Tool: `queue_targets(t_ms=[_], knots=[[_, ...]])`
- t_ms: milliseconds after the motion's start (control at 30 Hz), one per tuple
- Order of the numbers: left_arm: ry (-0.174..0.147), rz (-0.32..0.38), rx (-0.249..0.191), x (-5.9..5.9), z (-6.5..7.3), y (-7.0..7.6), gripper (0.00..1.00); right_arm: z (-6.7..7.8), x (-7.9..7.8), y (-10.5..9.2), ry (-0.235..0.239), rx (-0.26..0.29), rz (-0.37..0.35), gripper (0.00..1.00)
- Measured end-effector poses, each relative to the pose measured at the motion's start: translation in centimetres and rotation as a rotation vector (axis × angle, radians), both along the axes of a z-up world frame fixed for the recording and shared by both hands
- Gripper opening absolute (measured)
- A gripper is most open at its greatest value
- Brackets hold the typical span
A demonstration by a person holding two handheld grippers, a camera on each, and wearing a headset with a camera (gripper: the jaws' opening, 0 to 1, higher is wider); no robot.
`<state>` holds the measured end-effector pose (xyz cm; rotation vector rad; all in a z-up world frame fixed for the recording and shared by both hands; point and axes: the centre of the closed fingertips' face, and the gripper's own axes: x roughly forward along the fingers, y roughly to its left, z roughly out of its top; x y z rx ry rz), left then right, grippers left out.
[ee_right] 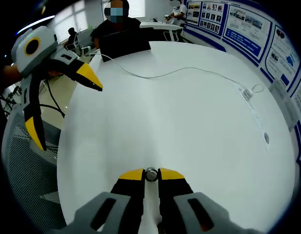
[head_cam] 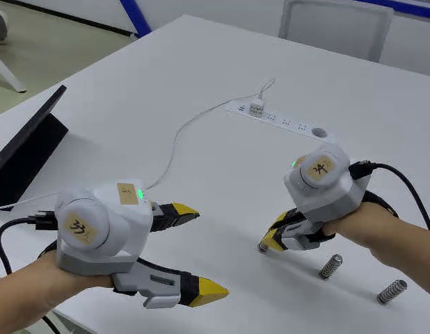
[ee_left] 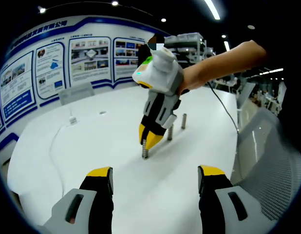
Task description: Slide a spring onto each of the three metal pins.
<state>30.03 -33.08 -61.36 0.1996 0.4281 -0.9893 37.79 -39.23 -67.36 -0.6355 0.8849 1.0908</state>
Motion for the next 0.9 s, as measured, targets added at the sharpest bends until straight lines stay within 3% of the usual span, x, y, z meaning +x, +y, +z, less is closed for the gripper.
queue_targets(t_ms=[600,900], knots=[[0.003,-0.004,-0.003,0.01,0.07,-0.22,0.72,0.11,0.1,0.02,0.001,-0.012,0.004,0.13],[0.0,-0.003,-0.005,0.02,0.38,-0.17,0.72,0.82,0.17,-0.18,-0.001,0.008,-0.016,0.15]])
